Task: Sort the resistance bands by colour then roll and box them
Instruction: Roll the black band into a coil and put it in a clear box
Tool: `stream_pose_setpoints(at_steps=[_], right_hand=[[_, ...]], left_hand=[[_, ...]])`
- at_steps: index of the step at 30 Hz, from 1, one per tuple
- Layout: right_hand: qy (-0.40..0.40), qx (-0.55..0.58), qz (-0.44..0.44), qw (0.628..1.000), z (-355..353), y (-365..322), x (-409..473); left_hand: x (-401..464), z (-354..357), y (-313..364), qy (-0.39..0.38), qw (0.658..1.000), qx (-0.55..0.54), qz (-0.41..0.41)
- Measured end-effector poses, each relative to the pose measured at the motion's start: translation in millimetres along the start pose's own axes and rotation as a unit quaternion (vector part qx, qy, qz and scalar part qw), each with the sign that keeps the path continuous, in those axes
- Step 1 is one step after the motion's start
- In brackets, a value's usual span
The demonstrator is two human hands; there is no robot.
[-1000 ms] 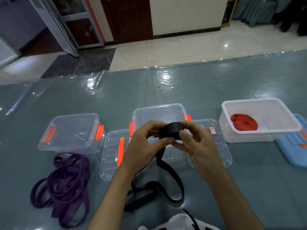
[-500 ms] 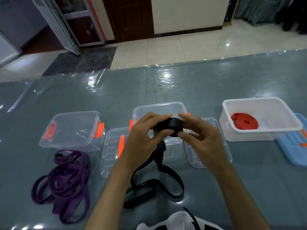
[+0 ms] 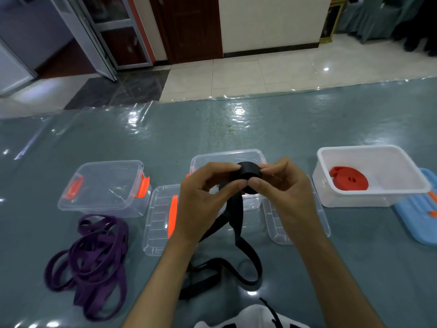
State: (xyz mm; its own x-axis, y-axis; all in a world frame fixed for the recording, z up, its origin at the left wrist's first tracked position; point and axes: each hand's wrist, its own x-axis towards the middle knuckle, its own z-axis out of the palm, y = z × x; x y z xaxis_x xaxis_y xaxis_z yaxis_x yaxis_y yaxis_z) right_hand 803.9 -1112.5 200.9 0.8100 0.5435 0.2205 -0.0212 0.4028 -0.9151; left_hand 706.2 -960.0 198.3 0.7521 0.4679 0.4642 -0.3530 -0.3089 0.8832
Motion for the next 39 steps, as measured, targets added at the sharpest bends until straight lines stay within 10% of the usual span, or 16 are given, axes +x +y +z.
stream_pose_setpoints(at_steps=[19, 39], right_hand=[[-0.036, -0.052, -0.13, 0.989, 34, -54, 57], [-0.048, -0.058, -0.105, 0.992, 40, -86, 59]], left_hand=[[60, -9, 49, 0.02, 0.986, -0.166, 0.0], [65, -11, 73, 0.053, 0.994, -0.083, 0.045]])
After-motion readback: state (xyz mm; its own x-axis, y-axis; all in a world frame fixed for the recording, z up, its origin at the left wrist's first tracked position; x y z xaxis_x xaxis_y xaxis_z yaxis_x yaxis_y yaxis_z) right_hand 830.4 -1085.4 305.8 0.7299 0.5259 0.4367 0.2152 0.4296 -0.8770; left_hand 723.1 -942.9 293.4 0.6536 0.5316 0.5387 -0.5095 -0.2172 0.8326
